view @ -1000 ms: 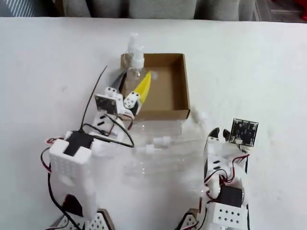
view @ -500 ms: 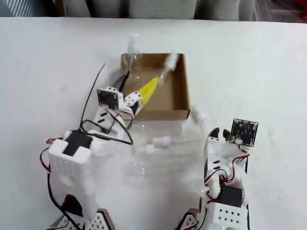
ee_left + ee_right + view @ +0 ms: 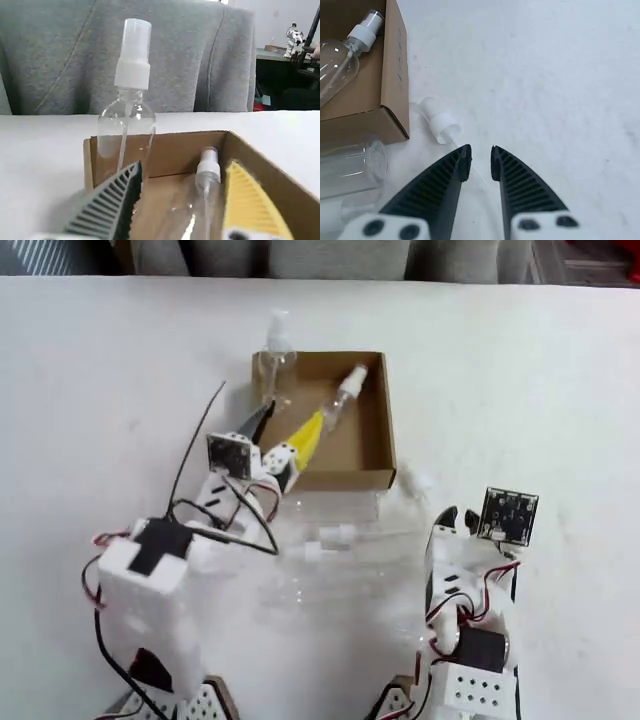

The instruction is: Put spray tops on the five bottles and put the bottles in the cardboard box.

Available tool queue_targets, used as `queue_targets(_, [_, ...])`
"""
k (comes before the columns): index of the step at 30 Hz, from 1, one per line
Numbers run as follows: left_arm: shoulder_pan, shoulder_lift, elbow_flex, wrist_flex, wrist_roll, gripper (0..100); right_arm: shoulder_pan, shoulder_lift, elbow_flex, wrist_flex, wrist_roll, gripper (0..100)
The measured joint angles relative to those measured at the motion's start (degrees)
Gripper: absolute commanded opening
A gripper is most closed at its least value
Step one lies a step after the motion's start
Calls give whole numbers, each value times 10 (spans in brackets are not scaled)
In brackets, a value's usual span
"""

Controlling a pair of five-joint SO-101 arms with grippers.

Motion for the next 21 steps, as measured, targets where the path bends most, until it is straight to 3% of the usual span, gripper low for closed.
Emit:
queue_targets(3, [3,-65,26,4,0,68,0,0,0,0,0,55])
queue_targets(8, [11,-193,42,128,0,139,0,0,0,0,0,55])
queue_targets(14, [36,-337,31,428,0,164,0,0,0,0,0,55])
queue_targets(21, [65,-429,-115,866,0,16,0,0,0,0,0,55])
